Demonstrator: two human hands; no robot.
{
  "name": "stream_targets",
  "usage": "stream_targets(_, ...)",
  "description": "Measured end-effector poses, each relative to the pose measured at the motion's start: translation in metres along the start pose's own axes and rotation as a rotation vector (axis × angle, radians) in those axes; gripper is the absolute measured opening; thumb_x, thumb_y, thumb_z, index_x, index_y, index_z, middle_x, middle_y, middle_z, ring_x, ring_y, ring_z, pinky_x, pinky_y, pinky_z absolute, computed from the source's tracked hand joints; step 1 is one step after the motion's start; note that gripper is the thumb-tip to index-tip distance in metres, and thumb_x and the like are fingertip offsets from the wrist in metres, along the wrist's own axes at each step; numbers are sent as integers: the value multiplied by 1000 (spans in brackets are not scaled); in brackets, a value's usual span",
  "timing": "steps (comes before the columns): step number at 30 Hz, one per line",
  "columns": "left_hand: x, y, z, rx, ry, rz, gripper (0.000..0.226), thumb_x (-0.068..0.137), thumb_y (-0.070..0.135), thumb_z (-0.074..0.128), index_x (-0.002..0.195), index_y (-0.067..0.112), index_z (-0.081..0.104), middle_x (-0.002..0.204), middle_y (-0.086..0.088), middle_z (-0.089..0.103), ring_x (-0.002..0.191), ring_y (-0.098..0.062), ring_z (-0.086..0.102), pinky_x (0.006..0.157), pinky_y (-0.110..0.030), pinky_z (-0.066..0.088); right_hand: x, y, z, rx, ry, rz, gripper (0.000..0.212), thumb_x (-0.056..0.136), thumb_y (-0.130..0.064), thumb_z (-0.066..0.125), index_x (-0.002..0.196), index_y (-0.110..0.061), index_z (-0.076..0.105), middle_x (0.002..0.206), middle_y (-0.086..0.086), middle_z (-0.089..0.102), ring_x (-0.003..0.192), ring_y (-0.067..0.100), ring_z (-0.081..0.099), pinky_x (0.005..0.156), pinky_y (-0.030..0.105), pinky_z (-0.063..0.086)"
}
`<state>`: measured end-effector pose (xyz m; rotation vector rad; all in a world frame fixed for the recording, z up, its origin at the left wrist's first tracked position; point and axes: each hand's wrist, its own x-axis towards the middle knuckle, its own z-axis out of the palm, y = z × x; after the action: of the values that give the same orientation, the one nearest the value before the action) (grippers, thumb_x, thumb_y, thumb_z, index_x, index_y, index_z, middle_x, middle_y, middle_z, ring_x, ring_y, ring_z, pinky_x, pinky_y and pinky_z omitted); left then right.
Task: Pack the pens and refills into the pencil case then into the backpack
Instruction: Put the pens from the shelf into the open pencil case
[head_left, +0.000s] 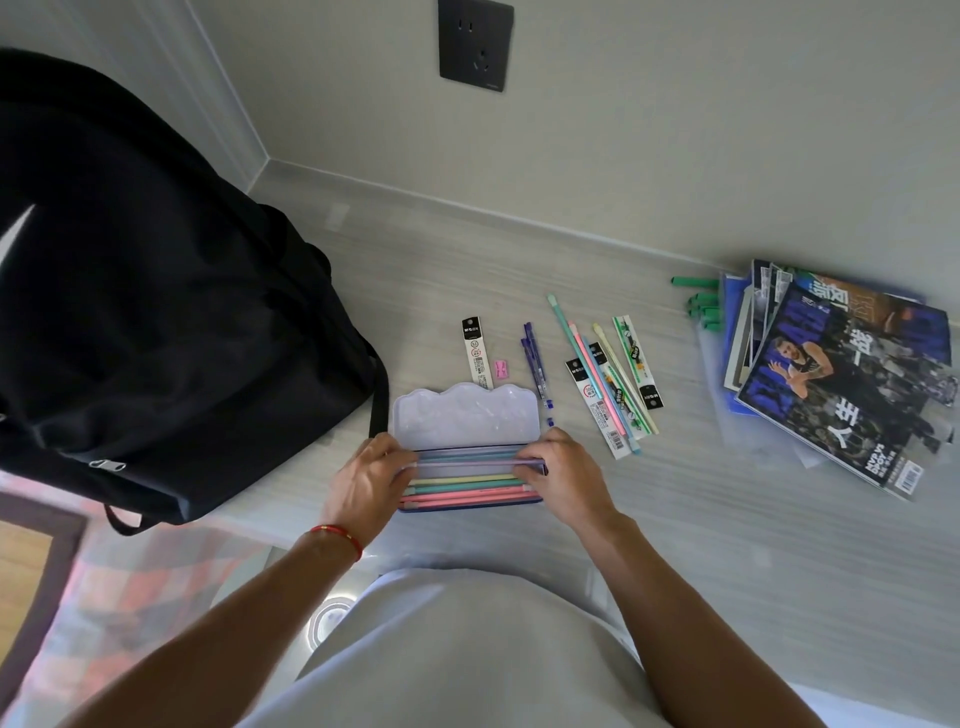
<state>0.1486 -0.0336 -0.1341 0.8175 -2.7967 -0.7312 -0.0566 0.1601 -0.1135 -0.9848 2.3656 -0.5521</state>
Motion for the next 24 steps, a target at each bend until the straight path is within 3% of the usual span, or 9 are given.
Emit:
stream_targets(3, 3, -1, 1, 34, -1, 6, 6, 88, 16, 68, 88, 16, 74, 88, -2, 58, 78, -22, 58, 62, -33, 55, 0, -3, 0, -40, 19, -20, 23, 90, -32, 73, 111, -23, 76, 107, -1, 64, 89, 17, 66, 72, 29, 52)
stream_targets(6, 3, -2, 5, 105, 5, -4, 26, 89, 29, 50, 82, 18, 72, 88, -1, 54, 80, -21, 56, 57, -31, 52, 1, -6, 5, -101, 14, -43, 22, 92, -32, 70, 111, -22, 76, 112, 1, 63, 95, 22, 67, 77, 36, 57)
stream_targets(10, -2, -3, 9, 194, -51, 2, 17, 93, 22, 54, 87, 14, 69, 96, -6, 50, 82, -25, 55, 58, -37, 54, 0, -3, 10, -186, 3, -49, 26, 93, -40, 66, 107, -19, 73, 107, -1, 56, 90, 20, 66, 71, 32, 53)
stream_targets(15, 0, -3, 8, 236, -78, 6, 35, 91, 33, 38, 90, 15, 68, 99, -8, 51, 84, -27, 55, 61, -37, 53, -2, -2, 10, -187, 33, -58, 27, 94, -38, 66, 109, -17, 72, 108, -1, 58, 91, 19, 66, 73, 32, 54)
stream_targets(20, -2, -3, 9, 167, -50, -44, 14, 93, 20, 59, 88, 13, 70, 97, -6, 55, 84, -26, 56, 62, -41, 57, -5, -5, 15, -199, 126, -55, 17, 95, -30, 66, 105, -17, 68, 106, -1, 59, 88, 20, 68, 71, 32, 56)
stream_targets(24, -6, -3, 11, 151, -24, -59, 23, 95, 24, 50, 87, 14, 69, 98, -6, 57, 82, -27, 58, 65, -39, 58, -9, -6, 19, -205, 178, -43, 13, 91, -19, 70, 104, -17, 69, 106, 1, 59, 85, 22, 68, 68, 36, 57)
